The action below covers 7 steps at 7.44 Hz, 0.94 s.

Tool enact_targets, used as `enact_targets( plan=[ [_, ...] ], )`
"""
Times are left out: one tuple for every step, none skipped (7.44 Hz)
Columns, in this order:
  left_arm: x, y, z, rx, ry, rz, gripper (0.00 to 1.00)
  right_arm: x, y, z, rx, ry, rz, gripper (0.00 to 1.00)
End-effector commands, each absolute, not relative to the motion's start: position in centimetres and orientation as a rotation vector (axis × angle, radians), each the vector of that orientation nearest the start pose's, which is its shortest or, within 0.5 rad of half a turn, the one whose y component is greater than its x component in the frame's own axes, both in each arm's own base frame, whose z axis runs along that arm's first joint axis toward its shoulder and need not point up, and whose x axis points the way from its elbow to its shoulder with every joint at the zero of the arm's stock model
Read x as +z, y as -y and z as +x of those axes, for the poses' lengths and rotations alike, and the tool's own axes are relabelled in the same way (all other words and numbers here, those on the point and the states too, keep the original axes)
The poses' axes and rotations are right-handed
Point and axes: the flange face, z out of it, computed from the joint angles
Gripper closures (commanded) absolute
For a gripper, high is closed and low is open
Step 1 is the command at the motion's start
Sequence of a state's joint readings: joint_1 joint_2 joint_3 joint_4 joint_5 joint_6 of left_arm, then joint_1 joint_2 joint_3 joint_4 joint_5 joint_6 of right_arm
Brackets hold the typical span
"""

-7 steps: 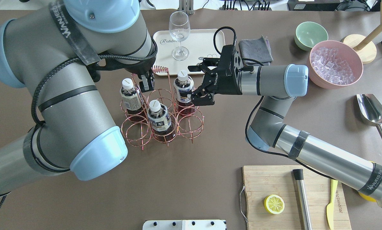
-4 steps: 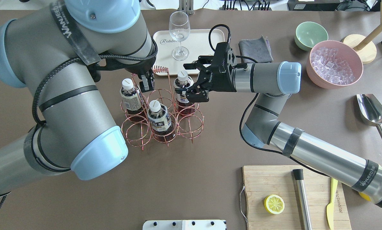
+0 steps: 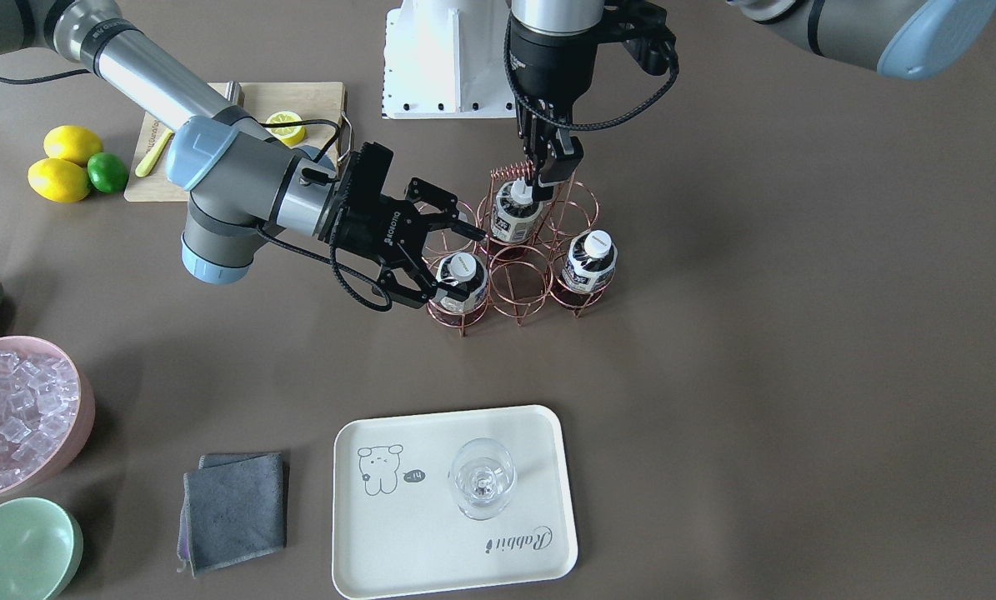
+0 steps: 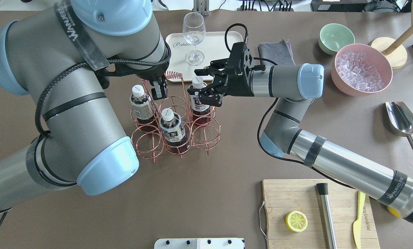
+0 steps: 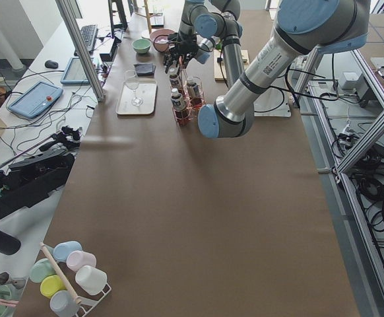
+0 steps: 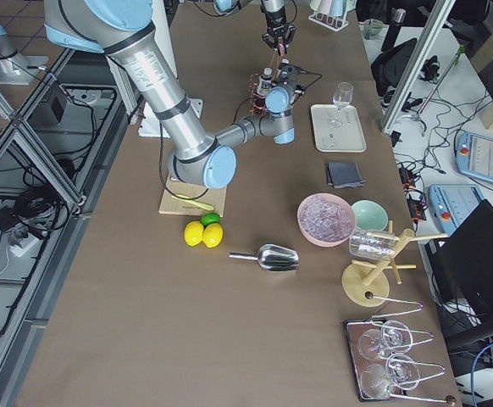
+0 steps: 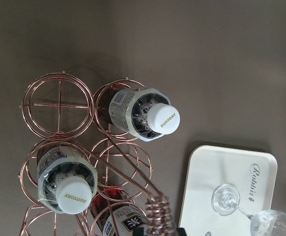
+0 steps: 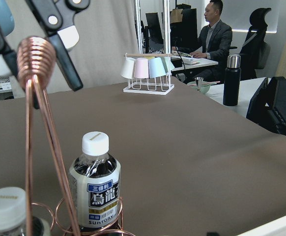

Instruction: Take tea from basket to plate

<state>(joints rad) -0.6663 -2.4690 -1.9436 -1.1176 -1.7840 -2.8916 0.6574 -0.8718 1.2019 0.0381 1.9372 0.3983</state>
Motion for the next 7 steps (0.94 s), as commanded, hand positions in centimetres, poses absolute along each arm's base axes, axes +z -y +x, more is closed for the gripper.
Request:
enact_targets(
  plan=[
    [4.6, 45.1, 39.1, -1.768, -0.817, -0.524, 1.0, 23.2, 50.8, -48.5, -0.671, 1.399, 1.383, 1.0],
    [4.7, 45.1, 39.1, -1.769, -0.814, -0.523, 1.0, 22.6, 50.7, -48.0, -0.67, 1.404, 1.399, 1.0],
    [4.7, 45.0, 39.1, -1.77, -0.813, -0.526, 1.0, 22.1, 50.8, -47.4, -0.666, 1.408, 1.412, 1.0],
    [4.6, 45.1, 39.0, -1.771, -0.814, -0.525, 1.0, 21.4, 51.0, -46.7, -0.661, 1.412, 1.425, 1.0],
    [4.5, 45.0, 38.7, -1.771, -0.819, -0.526, 1.0, 20.3, 51.3, -45.4, -0.636, 1.426, 1.42, 1.0],
    [4.4, 44.9, 38.7, -1.771, -0.814, -0.528, 1.0, 19.1, 51.6, -44.0, -0.633, 1.433, 1.416, 1.0],
    [4.4, 44.9, 38.8, -1.774, -0.813, -0.527, 1.0, 17.8, 51.9, -42.3, -0.612, 1.443, 1.407, 1.0]
  ],
)
